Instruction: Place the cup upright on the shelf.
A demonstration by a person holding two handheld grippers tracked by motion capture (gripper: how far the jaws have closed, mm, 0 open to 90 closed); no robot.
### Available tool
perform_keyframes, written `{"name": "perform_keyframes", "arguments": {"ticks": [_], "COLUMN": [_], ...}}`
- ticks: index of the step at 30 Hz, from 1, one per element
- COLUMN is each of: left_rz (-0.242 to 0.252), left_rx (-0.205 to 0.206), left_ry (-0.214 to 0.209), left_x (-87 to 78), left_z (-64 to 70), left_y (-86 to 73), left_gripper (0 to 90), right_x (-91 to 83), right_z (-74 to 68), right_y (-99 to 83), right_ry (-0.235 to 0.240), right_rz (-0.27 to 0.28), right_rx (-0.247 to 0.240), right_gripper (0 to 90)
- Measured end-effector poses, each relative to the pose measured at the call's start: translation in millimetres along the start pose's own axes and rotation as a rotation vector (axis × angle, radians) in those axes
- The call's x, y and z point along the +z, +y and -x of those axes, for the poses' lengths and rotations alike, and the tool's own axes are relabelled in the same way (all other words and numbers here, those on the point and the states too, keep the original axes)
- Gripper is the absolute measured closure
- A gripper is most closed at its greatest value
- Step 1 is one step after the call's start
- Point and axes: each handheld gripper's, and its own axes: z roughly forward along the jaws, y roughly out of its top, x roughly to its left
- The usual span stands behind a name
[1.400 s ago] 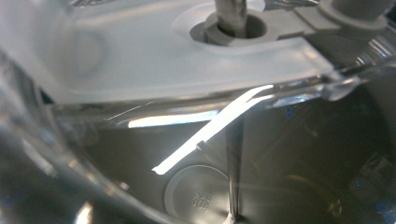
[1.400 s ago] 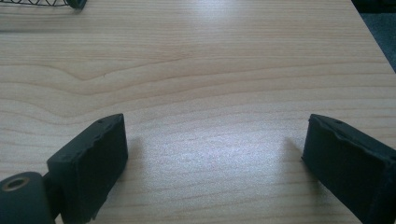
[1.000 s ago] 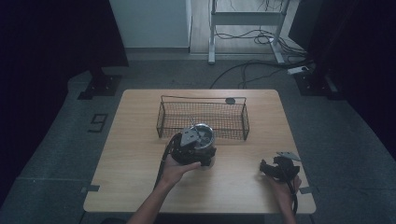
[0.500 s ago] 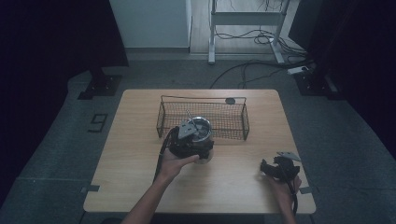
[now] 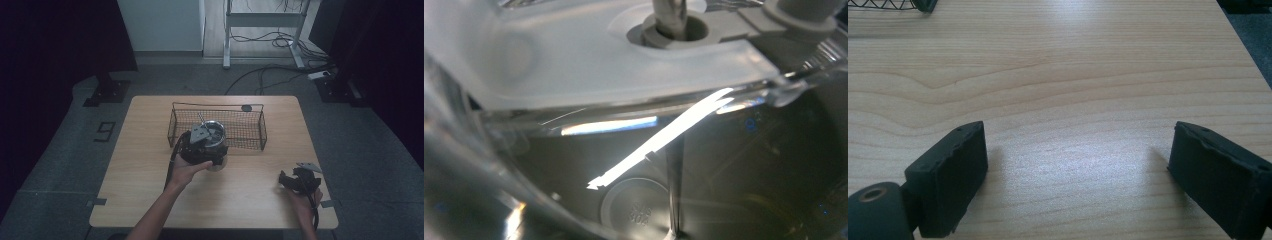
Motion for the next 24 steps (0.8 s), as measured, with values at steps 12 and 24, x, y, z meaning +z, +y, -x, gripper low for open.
{"name": "perform_keyframes", "arguments": {"ticks": [12, 24], "left_rz": [0.003, 0.014], "left_rx": [-0.010, -0.001], "left_ry": [0.026, 0.029], "left_x": [3.6, 4.0], "left_z": [-9.0, -9.8], "left_y": [6.9, 12.8], "left_gripper": [3.8, 3.8], "right_x": [0.0, -0.1], "right_z": [0.0, 0.2], "right_y": [0.0, 0.0], "right_ry": [0.000, 0.001], "right_rz": [0.001, 0.000], "right_rx": [0.000, -0.001], "right_gripper": [8.9, 9.0]}}
